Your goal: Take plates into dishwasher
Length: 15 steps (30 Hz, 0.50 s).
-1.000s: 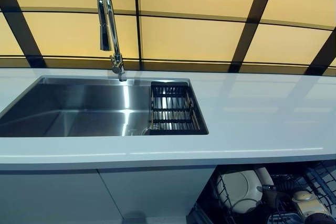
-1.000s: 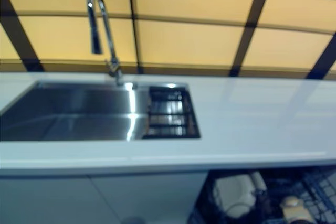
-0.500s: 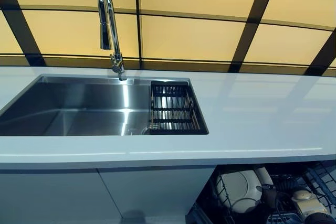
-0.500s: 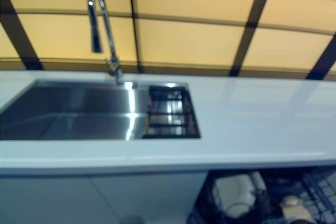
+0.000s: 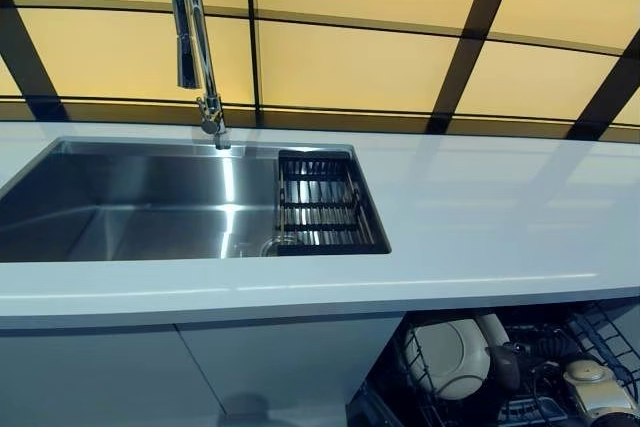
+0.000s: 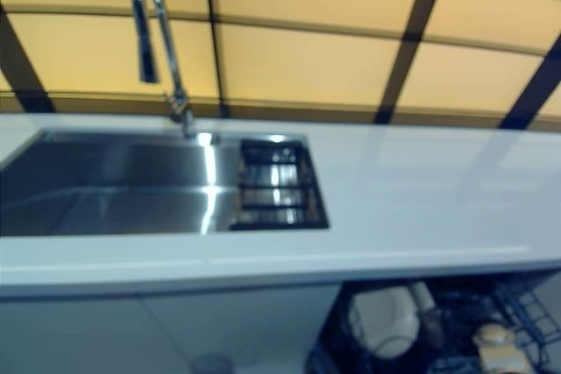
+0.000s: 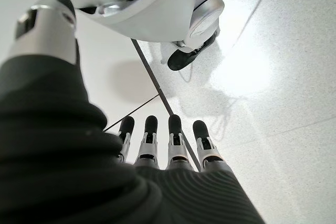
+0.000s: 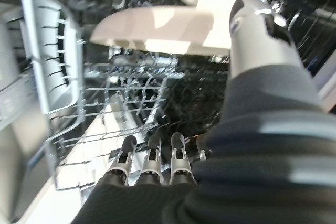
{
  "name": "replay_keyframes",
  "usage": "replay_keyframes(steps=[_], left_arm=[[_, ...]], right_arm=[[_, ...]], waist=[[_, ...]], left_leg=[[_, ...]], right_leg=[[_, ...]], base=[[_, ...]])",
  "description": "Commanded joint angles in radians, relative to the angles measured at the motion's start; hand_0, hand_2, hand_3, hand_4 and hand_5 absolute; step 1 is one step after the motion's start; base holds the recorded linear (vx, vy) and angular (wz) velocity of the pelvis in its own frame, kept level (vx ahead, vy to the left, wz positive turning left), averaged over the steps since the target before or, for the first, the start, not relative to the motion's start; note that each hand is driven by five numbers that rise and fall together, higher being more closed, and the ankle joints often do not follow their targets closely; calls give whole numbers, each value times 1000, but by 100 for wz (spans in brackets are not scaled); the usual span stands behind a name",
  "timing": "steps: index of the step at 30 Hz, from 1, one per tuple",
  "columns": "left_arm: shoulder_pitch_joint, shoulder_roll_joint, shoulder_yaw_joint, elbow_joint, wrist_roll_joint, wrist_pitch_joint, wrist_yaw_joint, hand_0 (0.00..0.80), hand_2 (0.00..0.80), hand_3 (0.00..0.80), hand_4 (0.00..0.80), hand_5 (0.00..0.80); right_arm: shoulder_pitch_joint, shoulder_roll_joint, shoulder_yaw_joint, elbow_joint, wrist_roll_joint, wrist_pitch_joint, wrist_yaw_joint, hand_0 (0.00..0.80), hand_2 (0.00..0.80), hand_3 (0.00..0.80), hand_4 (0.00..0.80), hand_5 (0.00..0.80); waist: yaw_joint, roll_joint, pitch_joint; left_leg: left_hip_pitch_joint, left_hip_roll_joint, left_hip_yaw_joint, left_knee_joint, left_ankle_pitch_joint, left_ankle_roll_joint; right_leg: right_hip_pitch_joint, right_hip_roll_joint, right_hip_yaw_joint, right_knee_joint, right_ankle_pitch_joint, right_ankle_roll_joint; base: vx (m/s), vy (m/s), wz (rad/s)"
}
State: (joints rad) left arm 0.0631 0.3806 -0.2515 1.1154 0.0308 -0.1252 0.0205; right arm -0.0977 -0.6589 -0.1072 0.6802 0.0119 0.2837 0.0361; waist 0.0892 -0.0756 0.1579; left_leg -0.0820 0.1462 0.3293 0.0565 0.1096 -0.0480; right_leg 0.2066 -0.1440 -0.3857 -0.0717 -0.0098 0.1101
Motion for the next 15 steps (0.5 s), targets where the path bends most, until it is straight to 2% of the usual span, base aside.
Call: replay_keyframes(steps=[1, 15], left_arm=[[-11, 3, 7, 10, 24, -37, 0, 0, 0, 0, 0, 0], [-17, 1, 20, 21, 22, -41, 7, 0, 0, 0, 0, 0]], right_arm=[[-1, -127, -33, -64, -13, -22, -11, 0, 0, 0, 0, 0], [67, -157, -101, -128, -39, -7, 34, 0, 0, 0, 0, 0]], waist=[[4, 40, -27], [-26, 19, -27]], left_leg=[[0, 117, -5, -73, 99, -102], [11, 109, 5, -77, 90, -97]], right_leg=[[28, 30, 37, 91, -64, -51], [16, 28, 59, 91, -56, -45]], base=[[0, 0, 0], [-5, 10, -2]])
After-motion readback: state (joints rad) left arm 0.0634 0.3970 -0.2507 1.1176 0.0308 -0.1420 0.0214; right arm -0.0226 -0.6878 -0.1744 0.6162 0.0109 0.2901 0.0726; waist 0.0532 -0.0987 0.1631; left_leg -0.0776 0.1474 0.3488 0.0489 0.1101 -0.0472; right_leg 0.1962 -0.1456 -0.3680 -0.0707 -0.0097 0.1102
